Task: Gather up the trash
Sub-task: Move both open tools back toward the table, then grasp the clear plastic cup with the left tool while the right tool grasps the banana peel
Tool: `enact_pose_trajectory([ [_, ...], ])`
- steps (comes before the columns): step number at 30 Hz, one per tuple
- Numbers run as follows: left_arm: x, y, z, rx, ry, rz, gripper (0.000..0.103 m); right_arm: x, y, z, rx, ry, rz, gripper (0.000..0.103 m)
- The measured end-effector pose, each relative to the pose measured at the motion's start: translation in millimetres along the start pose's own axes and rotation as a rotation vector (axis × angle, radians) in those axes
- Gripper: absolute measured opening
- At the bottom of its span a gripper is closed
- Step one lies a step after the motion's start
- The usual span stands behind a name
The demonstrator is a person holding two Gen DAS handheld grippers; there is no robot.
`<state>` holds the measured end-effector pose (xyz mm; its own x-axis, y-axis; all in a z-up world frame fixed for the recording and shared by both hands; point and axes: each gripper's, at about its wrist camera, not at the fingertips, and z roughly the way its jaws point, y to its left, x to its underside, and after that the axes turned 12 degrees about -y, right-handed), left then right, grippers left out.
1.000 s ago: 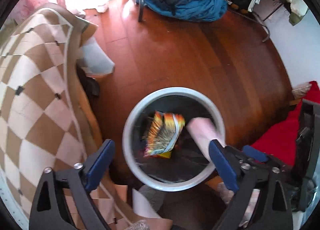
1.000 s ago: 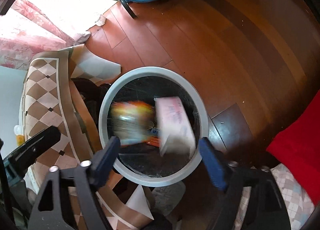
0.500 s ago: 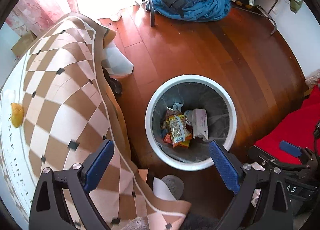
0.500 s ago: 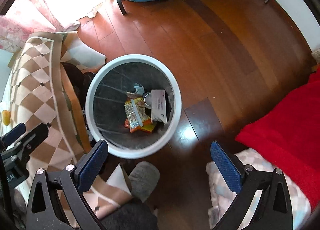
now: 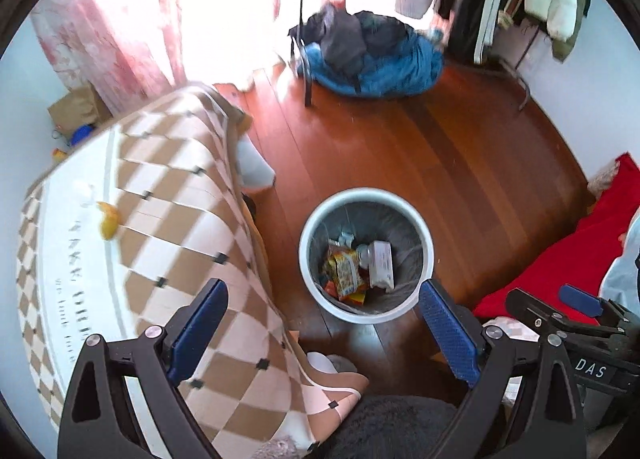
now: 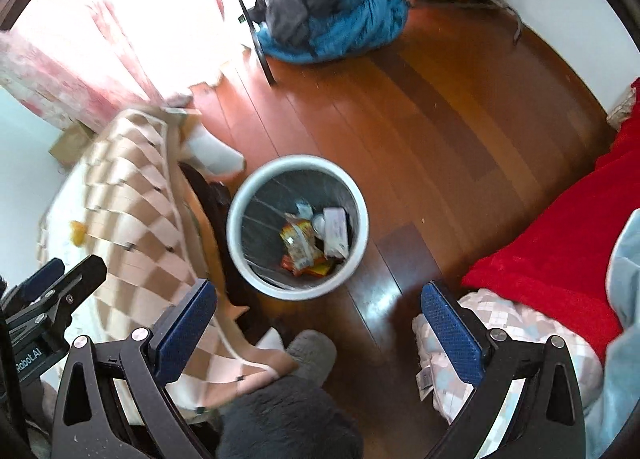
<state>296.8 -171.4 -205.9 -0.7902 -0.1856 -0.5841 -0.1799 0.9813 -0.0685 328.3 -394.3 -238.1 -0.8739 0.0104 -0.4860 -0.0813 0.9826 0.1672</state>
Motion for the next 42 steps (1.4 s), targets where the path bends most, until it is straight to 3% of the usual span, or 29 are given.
enact_pose_trajectory([
  [6,-22,38,-65,-0.011,-0.125,-0.058,0.098,-16,37,-63,-0.08,-0.109,0.014,0.103],
  [11,-32,106,-95,-0.091,-0.195,-0.137,0.098,-26,112,-88,-0.173,-0.141,-0.058,0.103],
  [16,-14,198,-86,-0.252,-0.185,-0.211,0.098,-22,219,-58,-0.258,-0.093,-0.194,0.103],
  [21,36,291,-44,-0.414,-0.066,-0.305,0.098,-2,331,21,-0.312,0.026,-0.334,0.101],
  [23,59,321,-22,-0.463,-0.003,-0.334,0.098,5,367,55,-0.311,0.073,-0.383,0.075],
  [24,67,331,-14,-0.472,0.02,-0.346,0.098,9,390,79,-0.307,0.109,-0.409,0.07],
  [28,97,360,19,-0.483,0.097,-0.389,0.098,17,435,143,-0.297,0.177,-0.457,0.066],
  [31,99,370,37,-0.467,0.114,-0.403,0.098,21,454,183,-0.302,0.238,-0.469,0.047],
  [35,82,376,56,-0.429,0.091,-0.393,0.098,26,462,203,-0.319,0.271,-0.508,0.01],
  [42,23,369,90,-0.358,-0.007,-0.261,0.097,-17,447,206,-0.282,0.174,-0.475,0.008],
])
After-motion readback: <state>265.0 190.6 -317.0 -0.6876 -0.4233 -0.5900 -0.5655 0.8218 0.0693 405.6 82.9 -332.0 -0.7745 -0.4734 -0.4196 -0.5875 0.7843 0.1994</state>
